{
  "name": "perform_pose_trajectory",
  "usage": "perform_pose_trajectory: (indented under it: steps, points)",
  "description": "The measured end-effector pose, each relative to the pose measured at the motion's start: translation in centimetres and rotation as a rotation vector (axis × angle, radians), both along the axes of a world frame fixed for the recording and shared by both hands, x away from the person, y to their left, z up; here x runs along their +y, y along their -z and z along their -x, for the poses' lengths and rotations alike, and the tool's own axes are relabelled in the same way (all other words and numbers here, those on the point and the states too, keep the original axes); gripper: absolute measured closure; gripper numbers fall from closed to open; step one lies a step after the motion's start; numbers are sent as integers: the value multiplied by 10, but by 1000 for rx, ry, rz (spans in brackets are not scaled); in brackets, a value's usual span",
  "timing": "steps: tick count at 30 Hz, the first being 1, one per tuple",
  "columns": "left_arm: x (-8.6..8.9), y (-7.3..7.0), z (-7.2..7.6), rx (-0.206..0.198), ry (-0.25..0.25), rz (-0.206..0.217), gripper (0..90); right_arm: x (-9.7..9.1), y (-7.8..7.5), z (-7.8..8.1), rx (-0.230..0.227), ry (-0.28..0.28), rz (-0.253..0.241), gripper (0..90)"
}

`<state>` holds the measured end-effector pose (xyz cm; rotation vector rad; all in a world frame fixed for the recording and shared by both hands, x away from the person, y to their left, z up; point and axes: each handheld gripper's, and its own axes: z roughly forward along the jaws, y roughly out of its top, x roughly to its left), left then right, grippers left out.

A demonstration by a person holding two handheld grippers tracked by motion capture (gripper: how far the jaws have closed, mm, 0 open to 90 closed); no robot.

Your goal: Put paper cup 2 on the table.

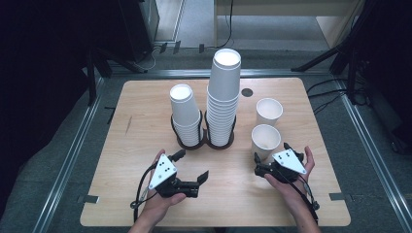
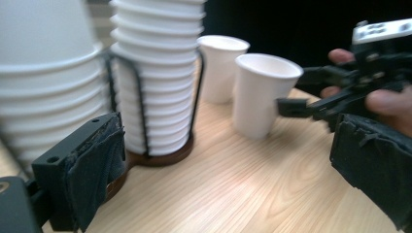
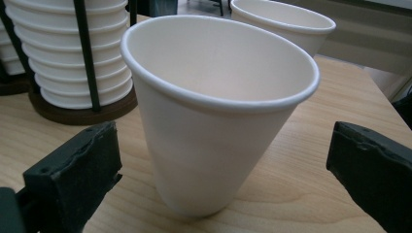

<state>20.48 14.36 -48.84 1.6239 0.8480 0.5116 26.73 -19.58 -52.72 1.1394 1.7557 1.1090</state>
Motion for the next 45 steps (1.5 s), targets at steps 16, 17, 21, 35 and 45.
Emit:
perform_pose_trajectory:
  steps: [16,17,21,35,45]
  points:
    - [55,15,14,31,-150,-12,0,-34,-10,23,-17,-13,-19,0]
    - [59,16,16,35,-159,-15,0,-36,-9,24,-16,-11,-17,0]
    - [72,22,20,47,-194,-33,0,-51,-6,29,-17,5,-6,0]
    - [124,41,37,94,-344,-59,0,-90,5,45,-14,72,29,0]
    - [171,52,51,124,-467,-69,0,-122,12,55,10,129,14,0]
